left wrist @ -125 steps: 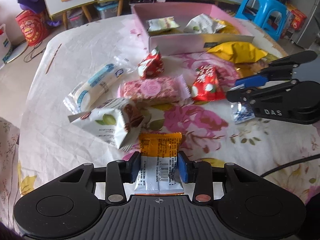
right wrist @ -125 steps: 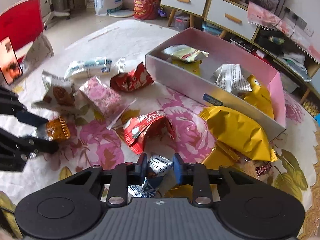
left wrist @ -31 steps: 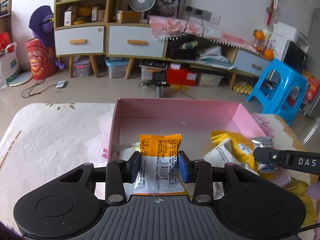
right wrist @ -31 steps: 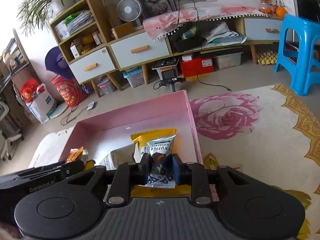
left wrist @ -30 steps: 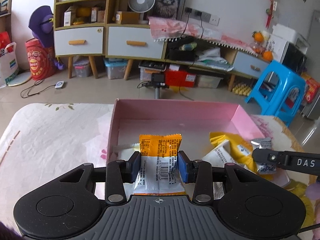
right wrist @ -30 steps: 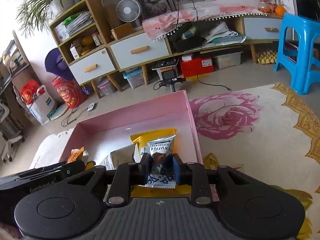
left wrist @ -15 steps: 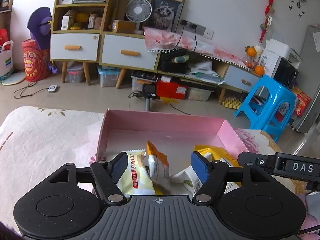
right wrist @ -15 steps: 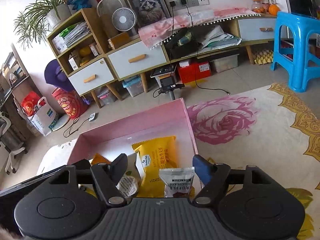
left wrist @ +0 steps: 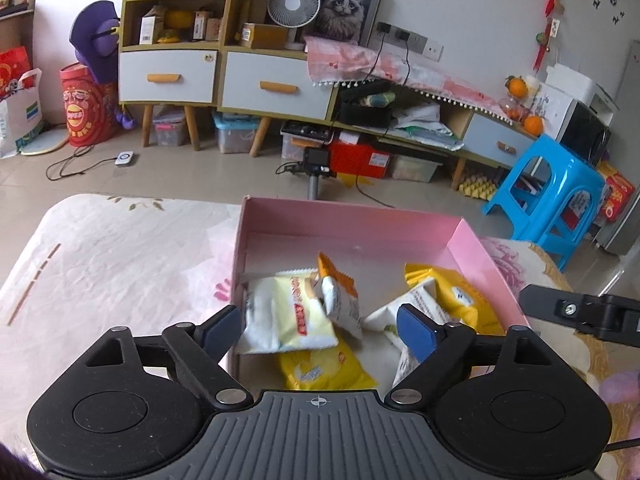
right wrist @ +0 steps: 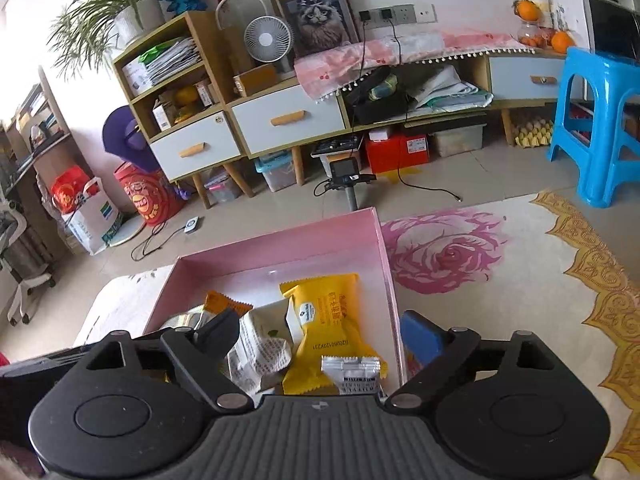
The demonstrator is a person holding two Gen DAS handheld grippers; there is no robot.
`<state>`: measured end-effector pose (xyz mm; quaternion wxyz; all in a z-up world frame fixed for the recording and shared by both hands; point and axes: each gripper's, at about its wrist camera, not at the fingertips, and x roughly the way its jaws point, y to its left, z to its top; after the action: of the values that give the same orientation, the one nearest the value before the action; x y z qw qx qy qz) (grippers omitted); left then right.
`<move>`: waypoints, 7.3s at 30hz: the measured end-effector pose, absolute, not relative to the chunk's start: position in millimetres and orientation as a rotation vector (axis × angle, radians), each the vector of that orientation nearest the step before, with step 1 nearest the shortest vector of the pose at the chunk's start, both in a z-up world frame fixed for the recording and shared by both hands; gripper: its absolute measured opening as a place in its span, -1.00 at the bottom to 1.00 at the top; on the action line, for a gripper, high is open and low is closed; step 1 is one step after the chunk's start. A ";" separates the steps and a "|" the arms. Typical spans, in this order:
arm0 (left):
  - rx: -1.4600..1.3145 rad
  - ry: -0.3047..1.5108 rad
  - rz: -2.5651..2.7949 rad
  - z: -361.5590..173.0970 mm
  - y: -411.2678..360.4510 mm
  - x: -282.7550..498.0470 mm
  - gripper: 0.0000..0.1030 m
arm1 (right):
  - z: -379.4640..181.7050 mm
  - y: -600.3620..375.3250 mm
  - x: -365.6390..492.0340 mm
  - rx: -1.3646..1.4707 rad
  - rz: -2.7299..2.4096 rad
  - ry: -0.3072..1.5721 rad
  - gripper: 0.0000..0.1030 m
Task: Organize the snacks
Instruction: 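Lower both snacks into the pink box and open both grippers, then withdraw both grippers from the box back over the snack pile, then grasp the white-green pastry bag with the left gripper while the right grasps the red candy pouch, then carry both held snacks over the pink box, then drop both snacks into the pink box and open both grippers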
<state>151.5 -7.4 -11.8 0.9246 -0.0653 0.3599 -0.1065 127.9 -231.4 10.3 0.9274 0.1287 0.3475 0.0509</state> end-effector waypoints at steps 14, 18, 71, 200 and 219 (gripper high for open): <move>-0.056 0.816 -0.183 -1.0 13.7 118.5 0.93 | 24.1 -223.1 92.4 0.169 0.118 0.720 0.85; -0.032 0.840 -0.172 0.1 21.4 106.9 0.94 | 22.1 -218.8 82.7 0.116 0.128 0.730 0.85; 0.111 1.072 -0.186 -52.4 103.0 39.3 0.86 | -28.7 -79.3 44.3 -0.366 0.466 0.855 0.85; 0.009 0.761 -0.315 2.1 -45.5 197.8 0.65 | 14.9 -238.3 175.8 0.279 0.124 0.680 0.46; 0.034 0.785 -0.257 20.6 -7.4 122.9 0.88 | 44.1 -210.9 116.6 0.136 0.143 0.690 0.85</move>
<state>122.9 -7.4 20.6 0.9158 0.0165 0.3812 -0.1251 116.6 -210.9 44.1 0.9363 0.0668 0.3375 0.0701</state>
